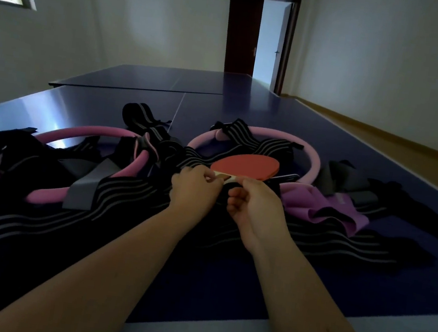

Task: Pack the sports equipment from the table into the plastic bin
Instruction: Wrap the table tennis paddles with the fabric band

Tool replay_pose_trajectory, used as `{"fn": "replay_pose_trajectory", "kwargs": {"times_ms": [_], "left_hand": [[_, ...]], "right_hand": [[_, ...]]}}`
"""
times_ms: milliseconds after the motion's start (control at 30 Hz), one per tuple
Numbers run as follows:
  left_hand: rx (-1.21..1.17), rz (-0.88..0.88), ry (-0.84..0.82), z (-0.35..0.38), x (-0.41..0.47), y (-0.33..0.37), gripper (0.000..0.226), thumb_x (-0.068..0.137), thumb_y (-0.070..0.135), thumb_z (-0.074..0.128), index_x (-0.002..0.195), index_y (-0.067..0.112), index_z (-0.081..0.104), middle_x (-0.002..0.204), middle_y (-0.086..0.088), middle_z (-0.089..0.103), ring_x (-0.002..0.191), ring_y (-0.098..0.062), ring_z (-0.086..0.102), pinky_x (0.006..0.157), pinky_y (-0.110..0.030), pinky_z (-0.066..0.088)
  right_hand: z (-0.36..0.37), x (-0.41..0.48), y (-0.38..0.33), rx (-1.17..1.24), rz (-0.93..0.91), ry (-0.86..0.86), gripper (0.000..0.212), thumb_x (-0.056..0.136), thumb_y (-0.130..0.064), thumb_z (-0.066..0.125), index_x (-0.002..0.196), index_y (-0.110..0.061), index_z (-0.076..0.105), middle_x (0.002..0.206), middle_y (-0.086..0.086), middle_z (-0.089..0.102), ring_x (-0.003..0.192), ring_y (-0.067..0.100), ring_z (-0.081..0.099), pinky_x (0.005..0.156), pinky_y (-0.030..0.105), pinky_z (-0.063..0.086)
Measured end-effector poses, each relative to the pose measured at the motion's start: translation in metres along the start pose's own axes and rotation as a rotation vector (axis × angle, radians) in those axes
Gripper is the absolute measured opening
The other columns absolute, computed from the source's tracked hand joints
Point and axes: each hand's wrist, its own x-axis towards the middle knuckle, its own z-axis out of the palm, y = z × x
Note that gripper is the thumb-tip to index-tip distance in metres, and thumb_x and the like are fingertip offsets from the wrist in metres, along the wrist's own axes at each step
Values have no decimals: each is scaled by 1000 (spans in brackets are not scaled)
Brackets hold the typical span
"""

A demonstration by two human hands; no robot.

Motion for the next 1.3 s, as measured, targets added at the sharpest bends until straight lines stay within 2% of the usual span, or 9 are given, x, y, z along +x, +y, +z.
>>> {"fn": "replay_pose_trajectory", "kwargs": {"times_ms": [100,267,400,467,633,800,900,1000,1300], "left_hand": [[123,56,64,3,-8,24,31,87,32,56,117,31,66,130,2,53,125,-27,40,98,-40,33],[-243,169,9,15,-18,64,25,88,11,55,105,19,72,106,6,66,101,-14,58,82,-18,39],[-463,161,-145,34,-24,72,19,90,5,56,97,18,66,92,10,66,89,-9,62,80,-16,52],[-490,137,-153,41,-25,66,20,90,5,56,95,22,65,96,5,68,93,-14,65,86,-30,55],[-905,47,-282,38,-35,53,36,91,-12,50,109,16,63,109,-4,71,102,-18,69,84,-24,57],[-930,141,-263,22,-28,43,55,85,-10,61,127,25,55,134,-5,59,117,-18,62,93,-28,53],[-1131,184,-301,12,-25,39,50,82,-1,67,129,14,57,128,-9,64,114,-23,65,94,-36,54],[-1313,200,-287,-1,-22,37,38,80,-1,68,117,11,64,107,-5,74,101,-16,69,84,-24,54],[-1385,-207,-95,-11,-3,29,32,100,29,53,120,8,66,113,-12,73,106,-23,70,93,-37,53]], "right_hand": [[-11,5,-22,-211,-147,35,13,101,-12,46,98,-11,59,69,5,62,55,11,53,52,24,45],[-67,23,-51,-1193,-696,281,13,95,-12,55,105,-16,61,99,3,63,73,6,64,63,21,50],[-98,42,-51,-1740,-338,526,38,80,-42,73,113,-25,63,115,2,61,101,24,59,56,25,29],[-106,50,-48,-1627,-234,570,40,73,-52,73,104,-27,67,103,-2,65,91,21,62,57,27,35],[-90,32,-41,-1150,-662,139,12,93,-31,63,81,-32,60,77,-10,62,71,4,57,59,19,39],[-42,-4,-70,-698,-637,-226,17,91,-15,68,87,-31,72,85,-12,68,76,-2,64,54,15,52],[-16,-11,-84,-663,-602,-312,11,89,-19,71,93,-29,72,91,-8,71,86,14,68,63,41,62],[14,-7,-93,-633,-644,-431,12,88,-15,71,99,-21,70,94,-3,72,89,7,66,76,22,56],[18,46,-55,-795,-635,-171,13,97,-33,59,91,-27,69,88,-15,67,81,-9,58,69,4,42]]}}
